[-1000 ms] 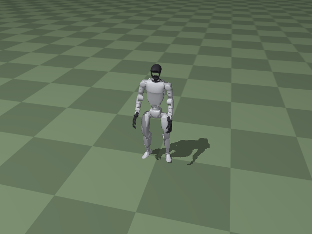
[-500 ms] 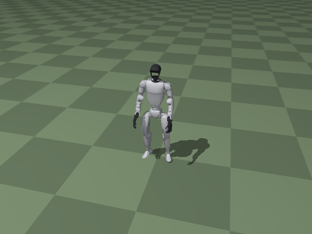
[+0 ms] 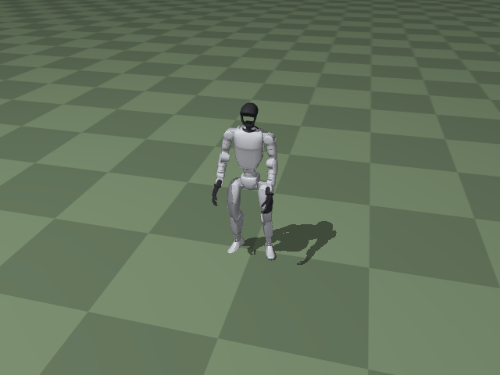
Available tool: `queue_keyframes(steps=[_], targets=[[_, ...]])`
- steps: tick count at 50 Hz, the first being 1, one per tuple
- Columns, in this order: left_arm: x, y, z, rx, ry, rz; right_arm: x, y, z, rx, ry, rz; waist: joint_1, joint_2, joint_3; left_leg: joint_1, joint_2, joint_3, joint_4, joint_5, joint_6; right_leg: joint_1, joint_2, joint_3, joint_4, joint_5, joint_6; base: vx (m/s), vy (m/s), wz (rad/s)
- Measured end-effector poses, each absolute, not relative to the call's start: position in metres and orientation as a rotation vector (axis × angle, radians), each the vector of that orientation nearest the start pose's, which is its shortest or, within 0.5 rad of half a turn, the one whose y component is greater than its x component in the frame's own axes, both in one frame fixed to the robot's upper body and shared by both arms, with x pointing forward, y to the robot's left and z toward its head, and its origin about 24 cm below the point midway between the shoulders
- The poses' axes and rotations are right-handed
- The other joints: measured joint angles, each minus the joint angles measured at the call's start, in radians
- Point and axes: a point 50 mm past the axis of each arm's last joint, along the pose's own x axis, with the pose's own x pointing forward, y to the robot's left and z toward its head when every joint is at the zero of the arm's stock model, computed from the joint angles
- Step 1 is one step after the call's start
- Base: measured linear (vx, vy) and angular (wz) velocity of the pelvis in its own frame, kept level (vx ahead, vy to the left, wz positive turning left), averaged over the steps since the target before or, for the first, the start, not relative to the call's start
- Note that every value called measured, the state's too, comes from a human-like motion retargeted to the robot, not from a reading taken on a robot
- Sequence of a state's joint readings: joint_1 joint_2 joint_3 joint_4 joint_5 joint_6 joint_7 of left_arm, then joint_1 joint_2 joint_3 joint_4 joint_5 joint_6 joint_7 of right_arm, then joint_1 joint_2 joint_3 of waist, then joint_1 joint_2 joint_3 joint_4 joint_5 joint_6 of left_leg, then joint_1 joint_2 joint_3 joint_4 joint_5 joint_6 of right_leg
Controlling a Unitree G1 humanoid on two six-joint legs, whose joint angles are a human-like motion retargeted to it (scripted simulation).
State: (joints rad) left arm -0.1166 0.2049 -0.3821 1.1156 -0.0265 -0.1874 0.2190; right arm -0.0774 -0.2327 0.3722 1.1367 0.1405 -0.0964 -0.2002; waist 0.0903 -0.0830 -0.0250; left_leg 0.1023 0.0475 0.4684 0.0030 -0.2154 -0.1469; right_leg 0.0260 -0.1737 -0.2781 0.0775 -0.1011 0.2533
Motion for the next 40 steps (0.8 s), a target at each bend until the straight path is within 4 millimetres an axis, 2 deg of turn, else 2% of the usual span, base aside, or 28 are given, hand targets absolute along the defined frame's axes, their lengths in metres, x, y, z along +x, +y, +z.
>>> queue_keyframes(steps=[5,9,18,25,30,40], targets=[[0.176,0.19,-0.13,0.456,0.76,-0.049,0.131,-0.205,-0.152,-0.392,1.012,-0.029,0.024,-0.009,-0.006,-0.004,-0.002,-0.011,0.001,0.0,-0.002,0.003,-0.003,-0.009,0.001,-0.004,-0.005,0.0,0.0,0.0],[0.174,0.196,-0.13,0.449,0.765,-0.022,0.131,-0.202,-0.152,-0.396,1.005,-0.014,0.024,-0.012,-0.007,-0.005,-0.002,-0.017,0.003,0.0,-0.006,0.006,-0.004,-0.016,0.001,-0.006,-0.01,0.0,0.0,0.0],[0.151,0.209,-0.14,0.446,0.852,0.05,0.156,-0.198,-0.14,-0.424,0.885,-0.003,-0.013,0.002,0.0,0.002,0.001,-0.012,0.005,-0.002,-0.01,0.014,-0.001,-0.014,-0.003,-0.005,-0.015,0.0,0.0,0.0],[0.141,0.209,-0.144,0.435,0.887,0.054,0.171,-0.2,-0.132,-0.411,0.829,-0.022,-0.021,0.012,0.007,0.005,-0.001,-0.002,0.003,-0.002,-0.004,0.01,-0.002,-0.006,-0.005,0.0,-0.007,0.0,0.0,0.0],[0.144,0.205,-0.143,0.418,0.872,0.051,0.165,-0.203,-0.136,-0.396,0.865,-0.044,0.0,0.017,0.003,0.002,-0.005,-0.003,0.0,-0.001,0.0,0.006,-0.005,-0.005,-0.004,0.001,-0.002,0.0,0.0,0.0],[0.158,0.2,-0.138,0.411,0.831,0.036,0.138,-0.202,-0.15,-0.393,0.982,-0.031,0.034,0.015,-0.012,-0.007,-0.011,-0.022,0.001,0.002,-0.001,0.007,-0.014,-0.02,0.0,-0.006,-0.007,0.0,0.0,0.0]])
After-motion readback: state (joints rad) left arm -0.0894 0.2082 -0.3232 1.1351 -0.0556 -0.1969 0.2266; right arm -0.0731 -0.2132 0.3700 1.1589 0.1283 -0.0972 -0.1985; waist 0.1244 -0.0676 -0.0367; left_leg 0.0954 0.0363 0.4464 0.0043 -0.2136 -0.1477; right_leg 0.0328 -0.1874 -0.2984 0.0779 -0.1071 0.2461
